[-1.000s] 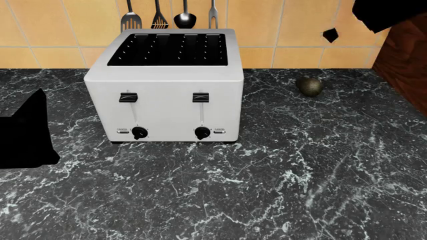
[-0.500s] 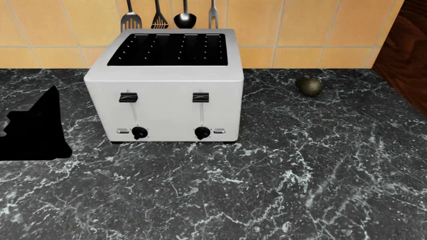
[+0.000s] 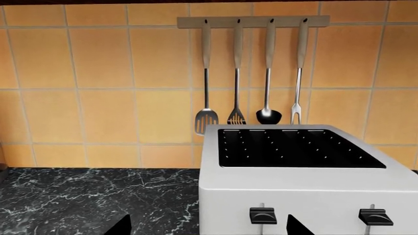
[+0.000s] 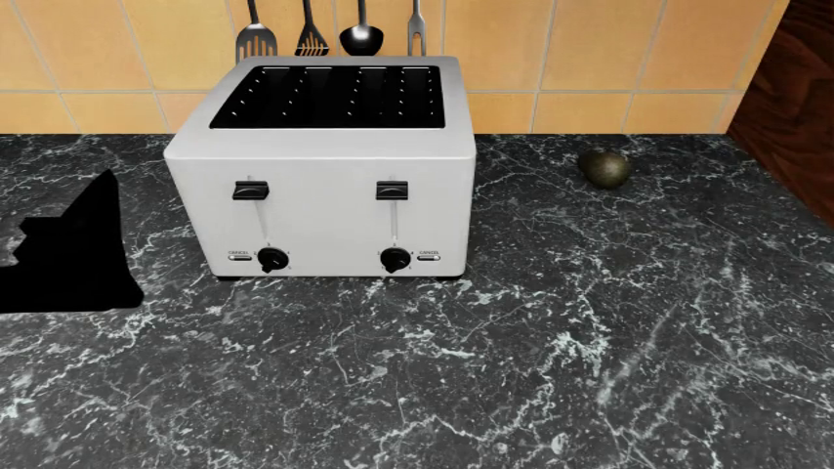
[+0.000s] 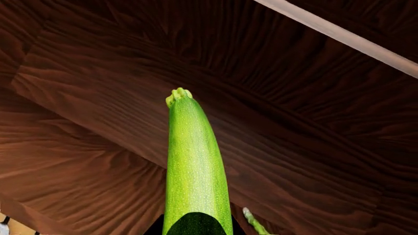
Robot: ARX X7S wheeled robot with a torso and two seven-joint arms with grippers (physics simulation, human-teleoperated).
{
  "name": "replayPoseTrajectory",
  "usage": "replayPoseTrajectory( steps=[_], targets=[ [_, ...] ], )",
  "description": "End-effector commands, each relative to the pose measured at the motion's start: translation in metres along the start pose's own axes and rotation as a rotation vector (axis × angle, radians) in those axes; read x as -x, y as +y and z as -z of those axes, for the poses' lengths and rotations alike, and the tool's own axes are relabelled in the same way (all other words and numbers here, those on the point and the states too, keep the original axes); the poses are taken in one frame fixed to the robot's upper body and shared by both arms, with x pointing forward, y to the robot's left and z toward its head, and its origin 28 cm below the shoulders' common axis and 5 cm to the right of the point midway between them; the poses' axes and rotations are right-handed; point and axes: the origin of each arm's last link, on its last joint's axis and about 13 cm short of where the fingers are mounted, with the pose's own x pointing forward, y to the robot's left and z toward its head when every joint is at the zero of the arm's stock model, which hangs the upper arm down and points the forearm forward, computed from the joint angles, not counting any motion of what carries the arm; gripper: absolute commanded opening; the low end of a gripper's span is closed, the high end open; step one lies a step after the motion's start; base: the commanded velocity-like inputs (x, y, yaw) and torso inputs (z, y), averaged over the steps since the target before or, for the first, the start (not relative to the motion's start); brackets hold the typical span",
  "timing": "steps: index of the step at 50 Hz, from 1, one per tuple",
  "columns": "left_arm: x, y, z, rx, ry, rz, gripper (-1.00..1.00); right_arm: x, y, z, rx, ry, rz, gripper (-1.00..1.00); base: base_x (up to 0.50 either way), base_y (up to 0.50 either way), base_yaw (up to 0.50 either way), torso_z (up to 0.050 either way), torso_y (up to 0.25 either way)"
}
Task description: Pick the zucchini from the counter and place it in the cabinet.
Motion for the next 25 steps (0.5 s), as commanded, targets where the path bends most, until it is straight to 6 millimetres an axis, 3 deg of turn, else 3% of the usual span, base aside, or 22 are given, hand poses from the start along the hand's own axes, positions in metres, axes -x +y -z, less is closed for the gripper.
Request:
replayPoseTrajectory(
  steps=[1,7,16,25],
  targets=[
    [-0.004,-0.001,0.002,-0.001,0.007,0.000,1.00,-0.013,-0.008,-0.017,0.037,0.050,0.018,-1.00,0.00,0.00,0.00,0.000,0.000],
    [-0.005,-0.001,0.001,-0.001,0.005,0.004,1.00,-0.030,-0.012,-0.020,0.031,0.060,0.018,-1.00,0.00,0.00,0.00,0.000,0.000],
    [-0.001,-0.001,-0.001,-0.007,0.001,-0.002,1.00,-0.059,-0.012,-0.003,-0.004,0.096,-0.002,-1.00,0.00,0.00,0.00,0.000,0.000],
    [0.001,0.000,-0.001,-0.006,0.002,-0.005,1.00,-0.074,-0.003,0.018,-0.030,0.163,-0.047,-1.00,0.00,0.00,0.00,0.000,0.000]
  ],
)
